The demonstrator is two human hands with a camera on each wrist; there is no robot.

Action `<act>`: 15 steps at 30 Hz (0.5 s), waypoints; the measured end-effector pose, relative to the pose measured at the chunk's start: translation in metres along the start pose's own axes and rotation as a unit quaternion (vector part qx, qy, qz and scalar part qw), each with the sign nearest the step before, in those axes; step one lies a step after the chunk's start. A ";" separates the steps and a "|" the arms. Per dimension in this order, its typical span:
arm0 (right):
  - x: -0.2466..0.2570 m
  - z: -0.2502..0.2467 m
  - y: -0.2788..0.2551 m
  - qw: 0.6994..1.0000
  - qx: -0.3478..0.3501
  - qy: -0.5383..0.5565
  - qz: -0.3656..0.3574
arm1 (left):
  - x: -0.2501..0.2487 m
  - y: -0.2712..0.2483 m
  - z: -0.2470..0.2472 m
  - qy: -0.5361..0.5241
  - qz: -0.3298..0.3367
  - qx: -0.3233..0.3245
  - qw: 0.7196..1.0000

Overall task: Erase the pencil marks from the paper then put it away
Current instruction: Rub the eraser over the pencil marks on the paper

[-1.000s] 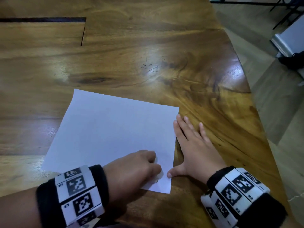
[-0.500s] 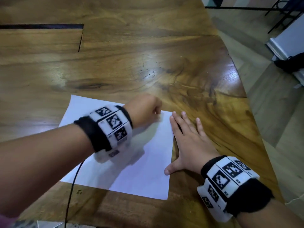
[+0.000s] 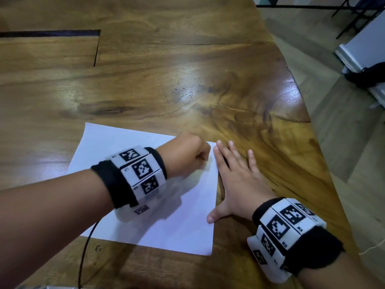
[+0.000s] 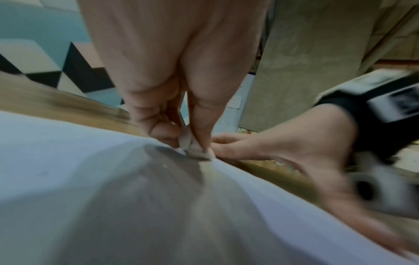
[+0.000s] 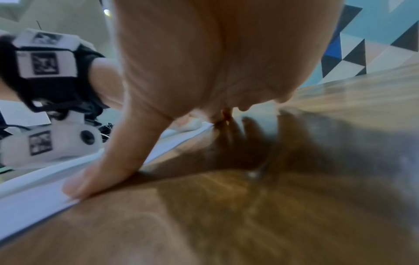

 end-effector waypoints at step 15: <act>0.001 -0.001 0.000 1.000 0.007 0.007 0.000 | -0.014 -0.037 0.014 0.046 0.081 0.091 0.991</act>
Point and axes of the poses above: each hand's wrist, its own y-axis towards the middle knuckle, its own z-axis out of the palm, x = y × z, the point moved 2 cm from there along y, towards the middle knuckle
